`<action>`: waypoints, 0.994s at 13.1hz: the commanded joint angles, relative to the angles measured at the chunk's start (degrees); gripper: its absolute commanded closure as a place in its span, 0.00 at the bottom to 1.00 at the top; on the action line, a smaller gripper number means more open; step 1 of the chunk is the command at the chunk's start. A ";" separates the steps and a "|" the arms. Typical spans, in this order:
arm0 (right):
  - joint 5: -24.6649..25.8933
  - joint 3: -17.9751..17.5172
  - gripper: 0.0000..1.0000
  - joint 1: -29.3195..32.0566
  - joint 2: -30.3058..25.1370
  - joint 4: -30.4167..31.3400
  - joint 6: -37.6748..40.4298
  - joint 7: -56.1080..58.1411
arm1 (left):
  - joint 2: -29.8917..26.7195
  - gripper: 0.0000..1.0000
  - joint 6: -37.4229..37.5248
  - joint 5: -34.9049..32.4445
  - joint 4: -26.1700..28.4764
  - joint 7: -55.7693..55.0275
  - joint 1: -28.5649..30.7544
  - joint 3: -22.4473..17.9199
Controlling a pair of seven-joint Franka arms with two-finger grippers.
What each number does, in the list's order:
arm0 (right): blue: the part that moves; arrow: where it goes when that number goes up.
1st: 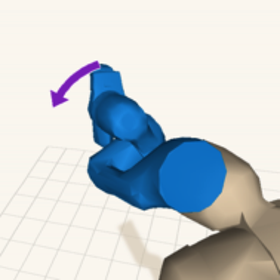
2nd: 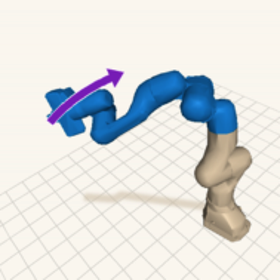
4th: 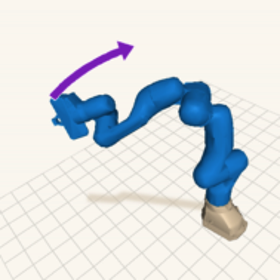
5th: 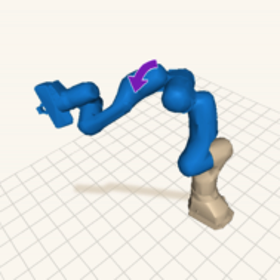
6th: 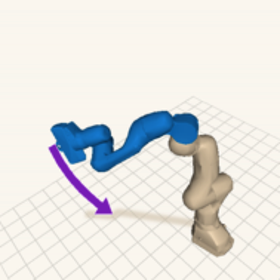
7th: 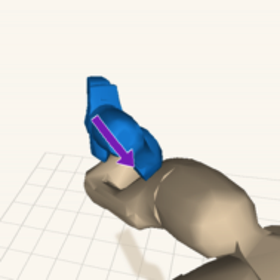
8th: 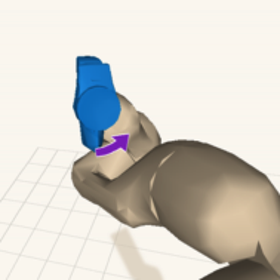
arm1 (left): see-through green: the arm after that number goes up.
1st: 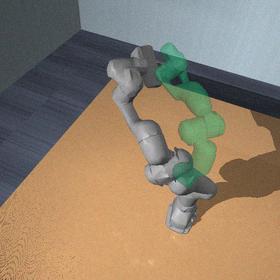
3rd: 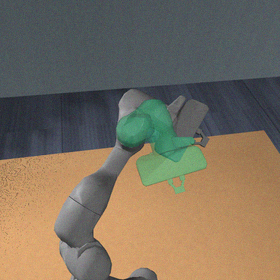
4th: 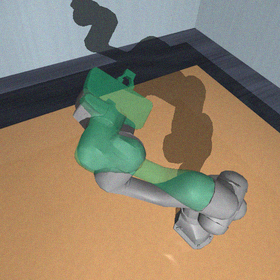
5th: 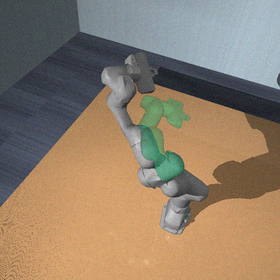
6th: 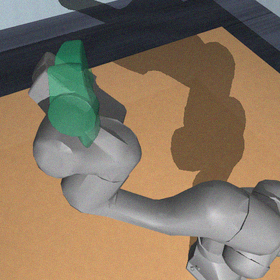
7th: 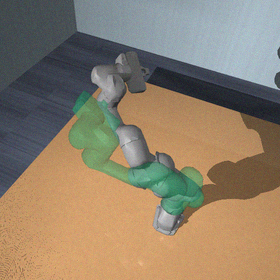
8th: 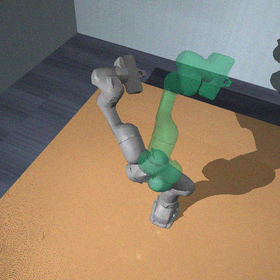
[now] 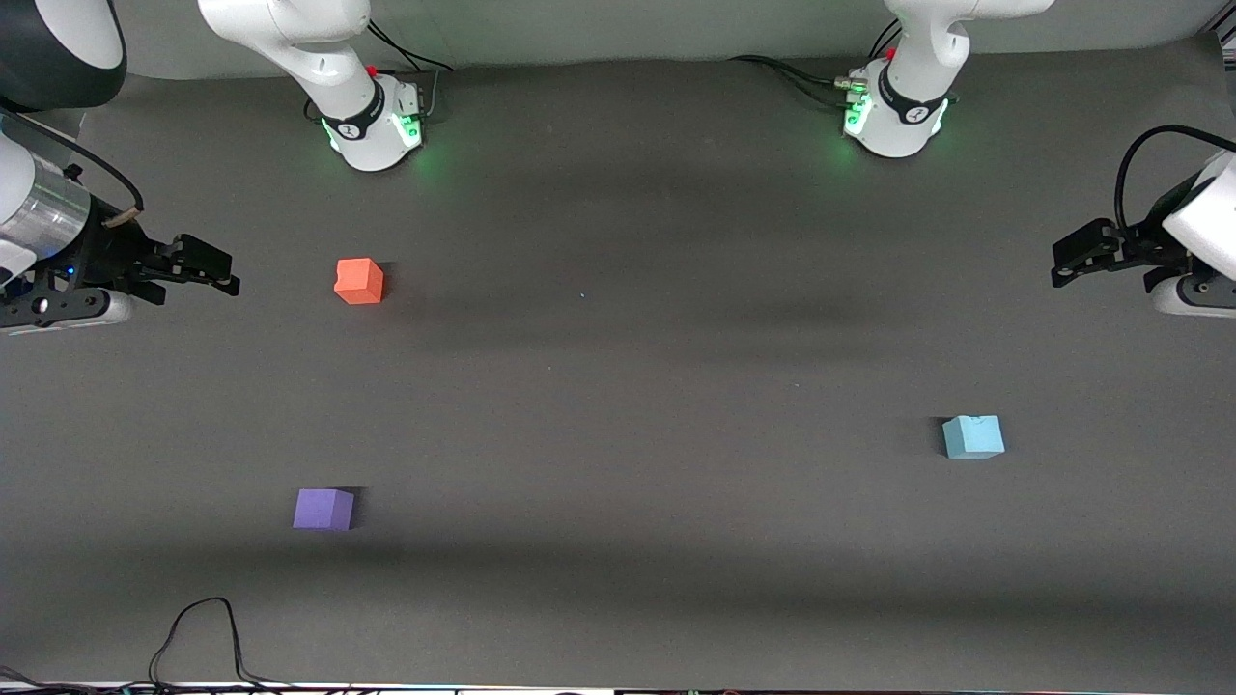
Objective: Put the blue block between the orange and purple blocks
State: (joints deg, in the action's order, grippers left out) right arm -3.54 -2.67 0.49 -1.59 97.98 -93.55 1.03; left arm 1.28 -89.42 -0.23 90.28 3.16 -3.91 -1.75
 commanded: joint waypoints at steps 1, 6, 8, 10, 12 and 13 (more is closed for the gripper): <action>0.55 0.21 0.00 -0.40 -1.40 1.16 -0.31 1.17 | -0.05 0.00 1.71 0.49 -0.89 -0.26 0.21 0.17; 0.55 0.21 0.00 -0.40 -1.40 1.34 -0.40 1.17 | 0.47 0.00 1.71 0.49 -0.80 0.26 0.30 -0.09; 0.55 0.21 0.00 -0.40 -1.40 1.25 -0.32 1.17 | 1.26 0.00 0.84 0.49 -0.72 0.36 1.18 -0.09; 0.55 0.21 0.00 -0.40 -1.40 1.34 -0.40 1.17 | 2.49 0.00 -0.22 0.67 -0.72 1.31 2.58 -0.09; 0.55 0.21 0.00 -0.40 -1.40 1.34 -0.31 1.17 | 4.51 0.00 -2.32 0.58 -0.02 2.55 3.37 -0.18; 0.55 0.21 0.00 -0.40 -1.40 1.34 -0.31 1.17 | 5.82 0.00 -3.81 0.58 0.51 3.86 5.03 -0.18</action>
State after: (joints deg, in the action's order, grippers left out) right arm -3.54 -2.71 0.47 -1.59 98.15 -93.55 1.06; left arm 4.77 -90.88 -0.23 90.44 4.48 -1.02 -2.03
